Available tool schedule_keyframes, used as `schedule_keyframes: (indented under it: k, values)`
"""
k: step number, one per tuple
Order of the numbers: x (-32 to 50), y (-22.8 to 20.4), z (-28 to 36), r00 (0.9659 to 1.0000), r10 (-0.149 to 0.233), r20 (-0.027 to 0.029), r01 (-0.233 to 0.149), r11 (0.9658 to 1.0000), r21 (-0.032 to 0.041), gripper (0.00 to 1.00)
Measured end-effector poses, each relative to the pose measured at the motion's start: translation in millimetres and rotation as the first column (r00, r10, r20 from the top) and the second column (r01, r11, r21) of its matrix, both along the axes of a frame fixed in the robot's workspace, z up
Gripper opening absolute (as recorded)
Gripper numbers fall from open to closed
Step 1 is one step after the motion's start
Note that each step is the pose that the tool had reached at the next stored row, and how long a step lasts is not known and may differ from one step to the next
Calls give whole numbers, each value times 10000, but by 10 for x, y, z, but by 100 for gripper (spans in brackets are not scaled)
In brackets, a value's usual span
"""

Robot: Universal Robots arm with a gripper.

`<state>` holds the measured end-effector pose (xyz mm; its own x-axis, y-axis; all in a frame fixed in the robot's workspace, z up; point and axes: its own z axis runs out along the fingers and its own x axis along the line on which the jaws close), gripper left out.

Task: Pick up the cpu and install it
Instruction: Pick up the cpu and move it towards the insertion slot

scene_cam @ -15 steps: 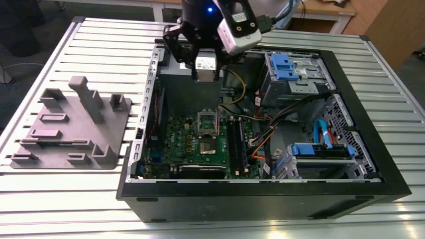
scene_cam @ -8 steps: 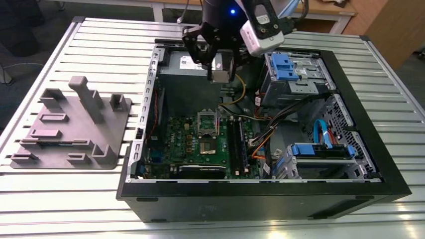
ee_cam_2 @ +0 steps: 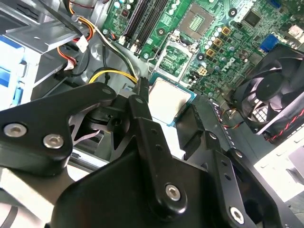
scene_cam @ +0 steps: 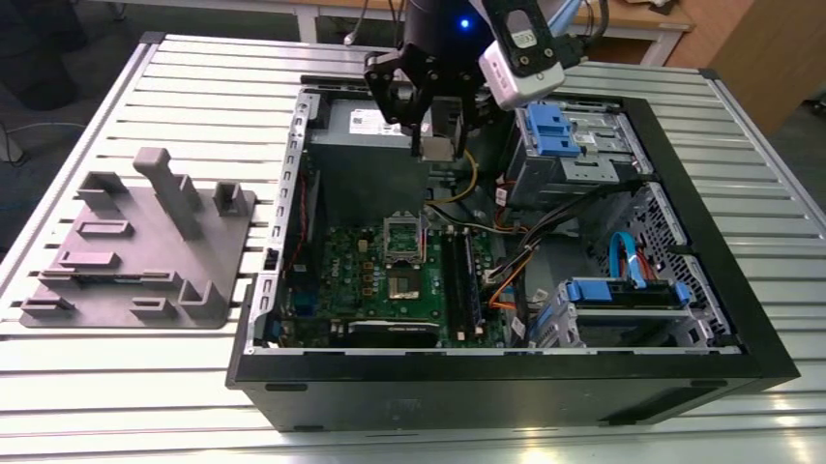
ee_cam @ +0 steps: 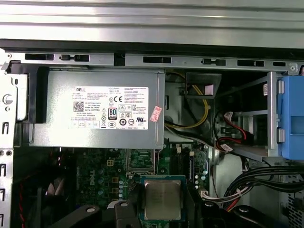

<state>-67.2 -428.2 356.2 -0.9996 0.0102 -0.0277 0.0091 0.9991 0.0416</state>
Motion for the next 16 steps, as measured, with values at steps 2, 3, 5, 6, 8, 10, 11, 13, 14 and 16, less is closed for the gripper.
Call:
schedule_keyframes:
  k: [2, 3, 5, 6, 8, 10, 11, 13, 14, 16]
  values:
    - [-4, -7, -2, 10000, 1, -1, -1, 10000, 0, 47]
    - [-6, -14, -3, 10000, 1, 0, -1, 10000, 0, 47]
    - [-10, -29, -7, 10000, 1, 0, -1, 10000, 0, 47]
    - [-12, -38, -9, 10000, 1, 0, -1, 10000, 0, 47]
    - [-17, -54, -13, 10000, 0, -1, 0, 10000, -1, 47]
    - [-21, -70, -18, 10000, 0, -1, 0, 10000, -1, 47]
    - [-22, -74, -21, 10000, 0, 0, 0, 10000, 0, 47]
    - [-22, -80, -24, 10000, 0, 0, 0, 10000, 0, 47]
    - [-22, -82, -25, 10000, 0, 0, 0, 10000, -1, 47]
    - [-22, -86, -26, 10000, 0, -1, 0, 10000, -9, 47]
